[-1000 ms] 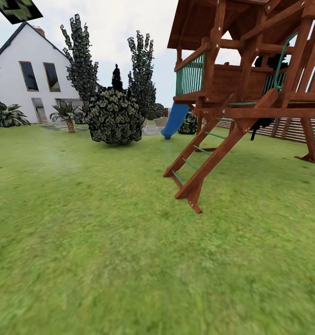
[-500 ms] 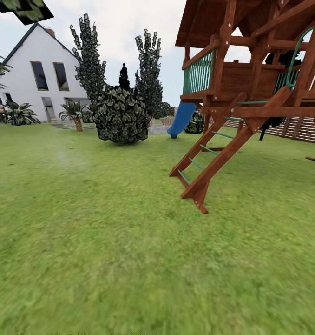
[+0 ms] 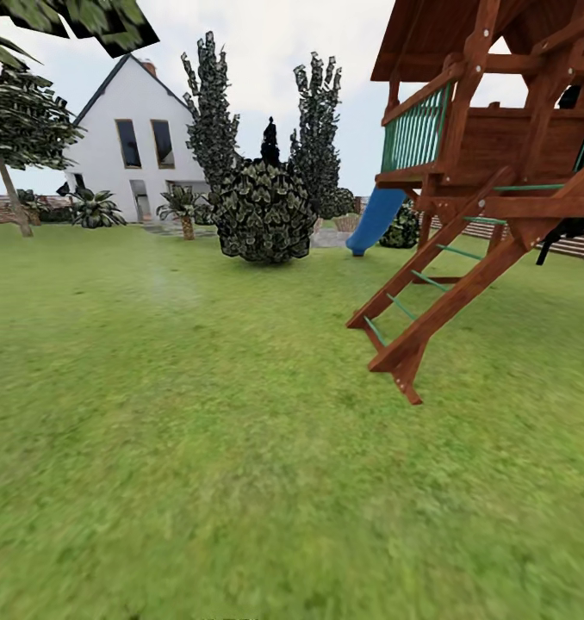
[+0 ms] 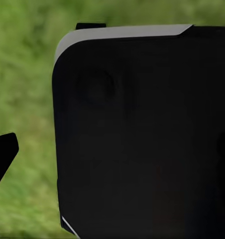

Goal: Take the three Easter eggs out of the wicker basket on the lawn in the garden, then place them on the lawn next to a single tree (choose any tree) so that all three eggs are next to the same tree and none are left in the basket.

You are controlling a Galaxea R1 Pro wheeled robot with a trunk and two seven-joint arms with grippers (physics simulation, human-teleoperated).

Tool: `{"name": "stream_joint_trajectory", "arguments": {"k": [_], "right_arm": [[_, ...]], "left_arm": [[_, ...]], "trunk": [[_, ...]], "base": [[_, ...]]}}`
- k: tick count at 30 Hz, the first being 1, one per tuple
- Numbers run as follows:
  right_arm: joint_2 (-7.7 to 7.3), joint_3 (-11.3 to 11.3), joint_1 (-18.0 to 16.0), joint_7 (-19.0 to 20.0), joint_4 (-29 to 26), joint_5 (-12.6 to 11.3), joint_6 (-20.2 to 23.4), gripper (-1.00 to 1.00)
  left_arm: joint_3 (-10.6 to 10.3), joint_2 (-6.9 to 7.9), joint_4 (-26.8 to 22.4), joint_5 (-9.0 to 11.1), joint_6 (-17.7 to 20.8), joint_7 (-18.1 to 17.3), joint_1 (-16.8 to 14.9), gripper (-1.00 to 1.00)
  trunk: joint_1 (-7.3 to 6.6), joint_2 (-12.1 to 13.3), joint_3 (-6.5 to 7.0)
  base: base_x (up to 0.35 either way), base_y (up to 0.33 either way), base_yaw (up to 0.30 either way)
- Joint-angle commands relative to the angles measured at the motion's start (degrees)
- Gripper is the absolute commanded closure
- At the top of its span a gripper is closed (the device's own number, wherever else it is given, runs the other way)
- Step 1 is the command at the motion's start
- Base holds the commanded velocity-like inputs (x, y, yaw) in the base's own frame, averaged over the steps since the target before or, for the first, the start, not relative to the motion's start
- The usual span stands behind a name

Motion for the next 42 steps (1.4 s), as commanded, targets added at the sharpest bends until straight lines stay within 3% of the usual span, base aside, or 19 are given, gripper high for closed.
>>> {"name": "stream_joint_trajectory", "arguments": {"k": [1, 42], "right_arm": [[-0.01, 0.0, 0.0, 0.0, 0.0, 0.0, -0.2, -1.0], [-0.01, -0.1, 0.0, 0.0, 0.1, -0.1, -0.2, -1.0]], "left_arm": [[0.0, 0.0, 0.0, 0.1, -0.1, -0.1, 0.0, -1.0], [0.0, 0.0, 0.0, 0.1, -0.1, -0.1, 0.0, -1.0]], "trunk": [[0.0, 0.0, -0.05], [0.0, 0.0, -0.05]], "base": [[0.0, 0.0, 0.29], [0.0, 0.0, 0.29]]}}
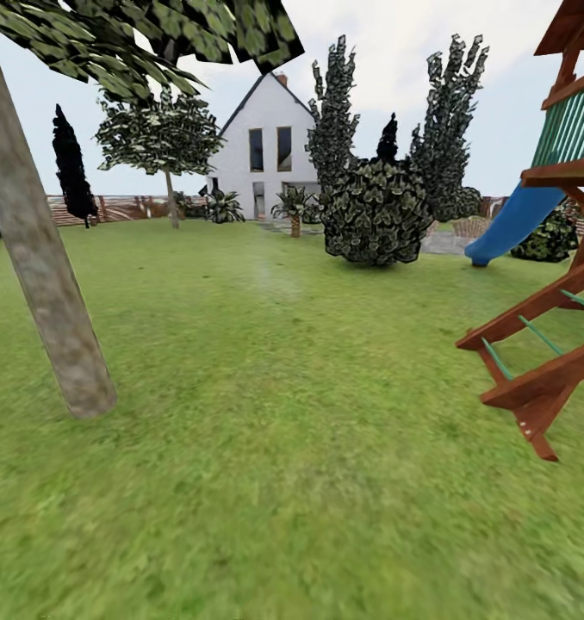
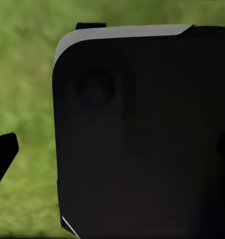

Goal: Take the three Easter eggs out of the wicker basket on the lawn in the garden, then place them on the lawn next to a single tree (choose any tree) so that all three eggs are next to the same tree and none are left in the basket.

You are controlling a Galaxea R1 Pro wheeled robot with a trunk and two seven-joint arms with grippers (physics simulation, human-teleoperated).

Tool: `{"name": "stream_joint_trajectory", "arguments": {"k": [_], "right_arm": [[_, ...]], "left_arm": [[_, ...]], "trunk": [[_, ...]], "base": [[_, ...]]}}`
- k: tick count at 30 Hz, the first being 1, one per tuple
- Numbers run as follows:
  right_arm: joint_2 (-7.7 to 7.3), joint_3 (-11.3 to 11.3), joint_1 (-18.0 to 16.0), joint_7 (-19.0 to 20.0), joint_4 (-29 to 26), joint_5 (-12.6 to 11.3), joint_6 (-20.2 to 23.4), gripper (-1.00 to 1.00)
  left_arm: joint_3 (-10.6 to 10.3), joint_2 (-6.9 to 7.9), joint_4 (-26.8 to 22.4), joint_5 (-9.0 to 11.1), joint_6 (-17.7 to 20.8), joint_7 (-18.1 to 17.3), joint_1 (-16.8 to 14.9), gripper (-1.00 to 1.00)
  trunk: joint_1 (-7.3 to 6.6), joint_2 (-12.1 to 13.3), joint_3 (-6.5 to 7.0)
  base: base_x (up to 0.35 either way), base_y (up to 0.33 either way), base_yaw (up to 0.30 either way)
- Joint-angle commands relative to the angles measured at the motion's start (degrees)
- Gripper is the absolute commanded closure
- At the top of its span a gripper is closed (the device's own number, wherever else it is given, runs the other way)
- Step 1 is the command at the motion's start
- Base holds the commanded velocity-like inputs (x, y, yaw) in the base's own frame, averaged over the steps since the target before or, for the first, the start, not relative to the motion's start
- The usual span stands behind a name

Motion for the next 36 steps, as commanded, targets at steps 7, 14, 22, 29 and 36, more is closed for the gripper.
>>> {"name": "stream_joint_trajectory", "arguments": {"k": [7, 14, 22, 29, 36], "right_arm": [[-0.03, 0.0, 0.0, 0.0, 0.0, -0.1, -0.2, -1.0], [-0.52, 0.2, 0.0, 0.3, 0.0, 0.2, 0.0, -1.0], [-0.53, 0.3, 0.0, 0.4, -0.1, 0.2, 0.0, -1.0], [-0.53, 0.3, 0.0, 0.4, -0.1, 0.2, 0.0, -1.0], [-0.53, 0.3, 0.0, 0.4, -0.1, 0.2, 0.0, -1.0]], "left_arm": [[0.0, 0.0, 0.0, 0.1, -0.1, -0.1, 0.0, -1.0], [0.0, 0.0, 0.0, 0.1, -0.1, -0.1, 0.0, -1.0], [0.0, 0.0, 0.0, 0.1, -0.1, -0.1, 0.0, -1.0], [0.0, 0.0, 0.1, 0.1, -0.1, -0.1, 0.0, -1.0], [0.0, 0.0, 0.2, 0.0, -0.1, -0.1, 0.0, -1.0]], "trunk": [[0.0, 0.0, -0.05], [0.0, 0.0, -0.05], [0.0, 0.0, -0.05], [0.0, 0.0, -0.05], [0.0, 0.0, -0.05]], "base": [[0.0, 0.0, 0.28], [0.0, 0.0, 0.064], [0.0, 0.0, 0.0], [0.009, 0.0, 0.0], [0.282, 0.0, 0.0]]}}
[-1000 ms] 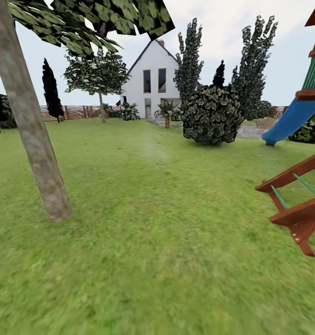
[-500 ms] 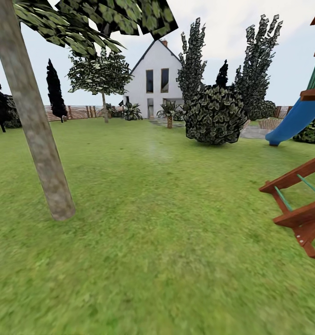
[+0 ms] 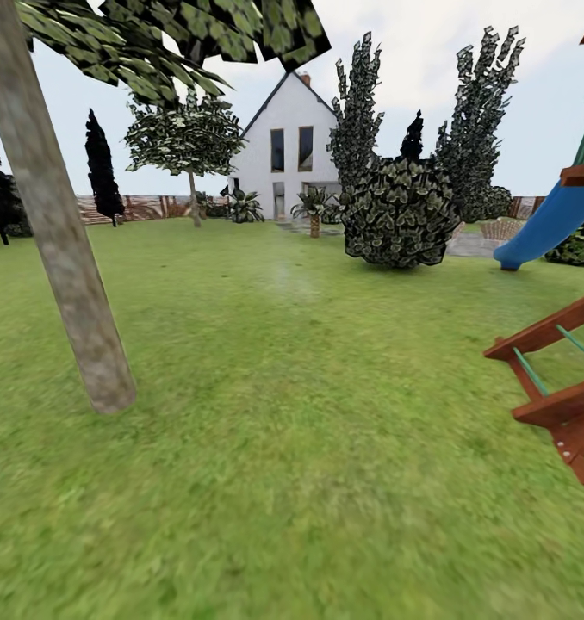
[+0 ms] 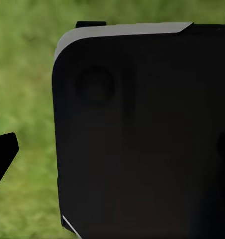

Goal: Take the three Easter eggs out of the wicker basket on the lawn in the garden, then place them on the lawn next to a single tree (choose any tree) so that all three eggs are next to the same tree and none are left in the basket.

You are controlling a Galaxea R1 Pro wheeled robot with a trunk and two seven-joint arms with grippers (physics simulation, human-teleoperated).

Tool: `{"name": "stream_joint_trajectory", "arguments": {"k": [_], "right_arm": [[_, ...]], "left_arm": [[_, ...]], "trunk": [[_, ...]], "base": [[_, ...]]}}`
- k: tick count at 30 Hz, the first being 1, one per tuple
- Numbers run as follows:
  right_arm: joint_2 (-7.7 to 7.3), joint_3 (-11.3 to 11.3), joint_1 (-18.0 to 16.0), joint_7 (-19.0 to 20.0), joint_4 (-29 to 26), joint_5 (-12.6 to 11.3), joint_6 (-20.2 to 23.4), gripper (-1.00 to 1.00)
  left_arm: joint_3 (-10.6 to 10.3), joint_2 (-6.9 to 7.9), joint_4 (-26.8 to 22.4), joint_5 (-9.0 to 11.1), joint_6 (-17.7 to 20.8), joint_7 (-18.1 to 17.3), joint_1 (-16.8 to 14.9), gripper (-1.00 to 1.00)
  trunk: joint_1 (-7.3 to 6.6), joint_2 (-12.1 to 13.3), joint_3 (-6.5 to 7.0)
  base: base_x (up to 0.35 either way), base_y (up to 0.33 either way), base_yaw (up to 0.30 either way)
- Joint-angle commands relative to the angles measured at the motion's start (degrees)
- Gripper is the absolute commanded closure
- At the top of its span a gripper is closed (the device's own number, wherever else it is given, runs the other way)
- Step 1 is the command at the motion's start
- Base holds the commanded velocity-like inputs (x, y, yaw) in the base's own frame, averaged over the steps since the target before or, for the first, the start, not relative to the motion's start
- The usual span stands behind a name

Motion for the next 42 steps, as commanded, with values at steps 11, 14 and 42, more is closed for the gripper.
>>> {"name": "stream_joint_trajectory", "arguments": {"k": [11, 14, 42], "right_arm": [[-0.01, 0.0, 0.0, 0.1, 0.1, -0.2, -0.1, -1.0], [0.02, -0.1, 0.0, 0.1, 0.1, -0.2, 0.1, -1.0], [0.43, -0.1, 0.0, -0.3, 0.1, -0.2, 0.3, -1.0]], "left_arm": [[0.0, -0.03, -0.1, 0.1, -0.1, -0.1, 0.0, -1.0], [0.0, -0.02, -0.1, 0.1, -0.1, -0.1, 0.0, -1.0], [0.1, 0.0, -0.2, 0.2, -0.1, -0.1, -0.1, -1.0]], "trunk": [[0.03, 0.0, -0.06], [0.03, 0.0, -0.07], [0.03, 0.0, -2.29]], "base": [[0.136, 0.0, 0.0], [0.001, 0.0, 0.008], [0.0, 0.0, 0.132]]}}
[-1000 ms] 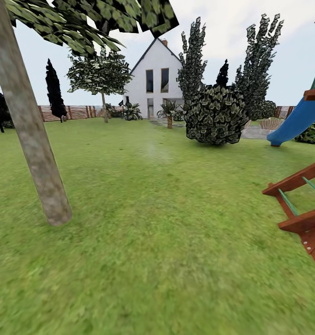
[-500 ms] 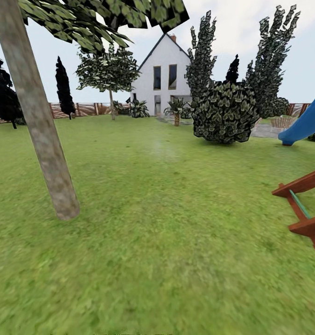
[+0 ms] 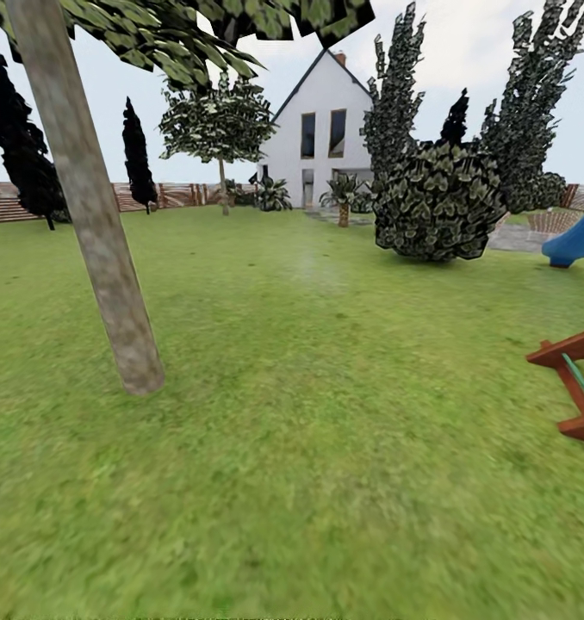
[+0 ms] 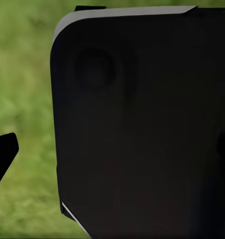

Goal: Take the three Easter eggs out of the wicker basket on the lawn in the garden, then place them on the lawn next to a single tree (choose any tree) so that all three eggs are next to the same tree and none are left in the basket.

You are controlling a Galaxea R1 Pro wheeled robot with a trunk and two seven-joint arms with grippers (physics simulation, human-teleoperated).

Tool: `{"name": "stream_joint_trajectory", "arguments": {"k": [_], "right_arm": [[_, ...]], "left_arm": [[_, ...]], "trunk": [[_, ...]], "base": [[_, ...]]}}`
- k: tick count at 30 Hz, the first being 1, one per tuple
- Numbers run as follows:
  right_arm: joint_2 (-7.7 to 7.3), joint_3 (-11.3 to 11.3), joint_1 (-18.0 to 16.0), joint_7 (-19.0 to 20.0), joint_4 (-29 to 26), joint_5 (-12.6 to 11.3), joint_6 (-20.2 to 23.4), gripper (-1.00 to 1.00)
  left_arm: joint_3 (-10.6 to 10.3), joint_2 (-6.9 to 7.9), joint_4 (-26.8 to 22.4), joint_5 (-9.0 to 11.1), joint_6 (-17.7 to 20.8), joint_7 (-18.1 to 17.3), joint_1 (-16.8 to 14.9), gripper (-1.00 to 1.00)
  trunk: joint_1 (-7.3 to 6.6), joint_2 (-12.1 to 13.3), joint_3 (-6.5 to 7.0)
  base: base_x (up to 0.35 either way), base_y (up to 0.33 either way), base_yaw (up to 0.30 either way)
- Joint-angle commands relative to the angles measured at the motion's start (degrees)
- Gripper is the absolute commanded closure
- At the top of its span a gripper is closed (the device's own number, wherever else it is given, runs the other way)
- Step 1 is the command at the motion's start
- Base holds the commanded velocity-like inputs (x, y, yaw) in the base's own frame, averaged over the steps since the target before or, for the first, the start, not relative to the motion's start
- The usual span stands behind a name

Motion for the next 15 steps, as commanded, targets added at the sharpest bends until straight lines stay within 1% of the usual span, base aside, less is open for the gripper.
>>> {"name": "stream_joint_trajectory", "arguments": {"k": [1, 15], "right_arm": [[0.0, 0.0, 0.0, 0.0, 0.0, 0.0, -0.2, -1.0], [0.0, 0.0, 0.0, 0.0, 0.0, -0.1, -0.2, -1.0]], "left_arm": [[0.0, 0.0, 0.0, 0.1, -0.1, -0.1, 0.0, -1.0], [0.0, 0.0, 0.0, 0.1, -0.1, -0.1, 0.0, -1.0]], "trunk": [[0.0, 0.0, -0.15], [0.0, 0.0, -1.43]], "base": [[0.0, 0.0, 0.105], [0.0, 0.0, 0.103]]}}
